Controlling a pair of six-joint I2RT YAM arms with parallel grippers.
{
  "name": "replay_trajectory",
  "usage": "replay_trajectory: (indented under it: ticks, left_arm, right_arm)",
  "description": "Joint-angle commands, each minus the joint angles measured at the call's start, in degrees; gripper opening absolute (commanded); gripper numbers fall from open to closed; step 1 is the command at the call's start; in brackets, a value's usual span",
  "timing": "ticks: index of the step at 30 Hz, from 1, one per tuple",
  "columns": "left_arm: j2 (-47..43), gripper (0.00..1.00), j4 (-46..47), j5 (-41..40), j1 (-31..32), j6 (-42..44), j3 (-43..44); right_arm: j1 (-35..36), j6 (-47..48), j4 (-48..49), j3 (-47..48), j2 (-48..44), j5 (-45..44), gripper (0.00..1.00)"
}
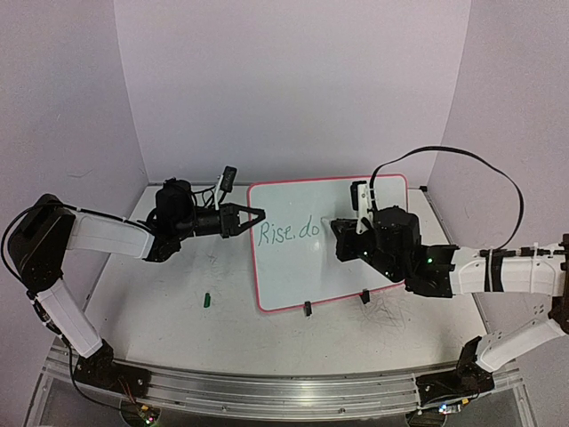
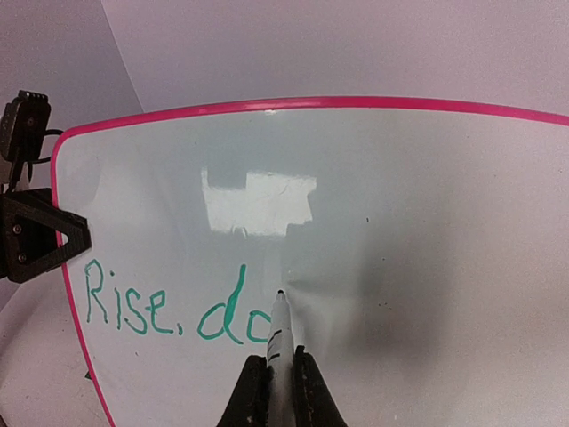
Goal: Write a sentence on the whiteboard
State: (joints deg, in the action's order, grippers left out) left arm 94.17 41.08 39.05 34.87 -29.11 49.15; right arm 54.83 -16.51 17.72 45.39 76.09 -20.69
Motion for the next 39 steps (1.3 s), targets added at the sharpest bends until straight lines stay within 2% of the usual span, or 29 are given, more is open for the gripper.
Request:
replay_trajectory:
  ticks: [1, 39]
  left_arm:
    - [0.0, 0.00, -0.8, -3.3, -0.2, 2.3, 1.3]
    - [0.4, 0.00, -0.9, -3.0, -0.2, 2.3, 1.7]
  right_arm:
    - [0.1, 0.8, 0.2, 0.6, 0.4, -0.2, 0.00]
    - [0.4, -1.0, -1.9, -0.2, 1.4, -0.5, 0.00]
